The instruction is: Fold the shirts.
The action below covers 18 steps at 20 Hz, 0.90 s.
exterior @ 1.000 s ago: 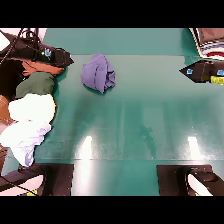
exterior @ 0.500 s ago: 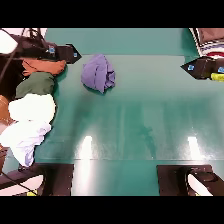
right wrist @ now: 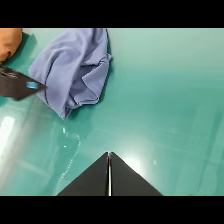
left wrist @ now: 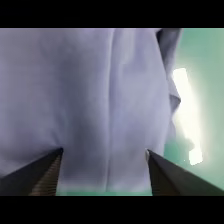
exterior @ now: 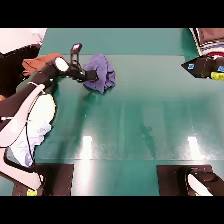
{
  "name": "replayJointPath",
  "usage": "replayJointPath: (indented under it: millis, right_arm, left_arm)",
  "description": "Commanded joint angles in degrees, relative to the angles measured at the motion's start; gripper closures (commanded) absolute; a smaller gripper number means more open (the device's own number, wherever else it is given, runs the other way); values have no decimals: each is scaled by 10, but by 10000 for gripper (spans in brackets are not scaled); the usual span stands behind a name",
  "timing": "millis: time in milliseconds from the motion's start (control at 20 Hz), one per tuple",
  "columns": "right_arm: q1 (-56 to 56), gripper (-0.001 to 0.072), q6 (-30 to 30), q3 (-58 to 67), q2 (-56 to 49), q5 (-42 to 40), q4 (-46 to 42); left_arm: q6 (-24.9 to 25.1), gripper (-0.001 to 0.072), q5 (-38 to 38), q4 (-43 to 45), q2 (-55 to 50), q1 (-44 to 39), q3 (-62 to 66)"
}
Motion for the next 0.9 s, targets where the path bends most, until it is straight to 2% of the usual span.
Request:
replayJointPath:
  millis: [0,50,150,350,500,650,850]
  right_arm:
    - [0,696,0,0,0,0,0]
    - [1,696,0,0,0,-1,0]
    - [0,696,0,0,0,-1,0]
    - [-1,697,0,9,12,-27,-2]
    - [-1,697,-31,65,18,-35,-2]
    - [-1,697,-37,128,16,-35,-27]
    - [-16,697,-36,168,16,-30,-45]
  left_arm:
    - [-5,244,46,-3,-34,-10,2]
    - [-5,407,42,-3,-34,-8,7]
    - [-4,684,14,0,-34,-3,30]
    - [-4,685,-117,29,2,13,144]
    - [-2,685,-162,56,96,16,238]
    - [10,685,-186,55,216,7,266]
    - [7,685,-305,58,289,-50,266]
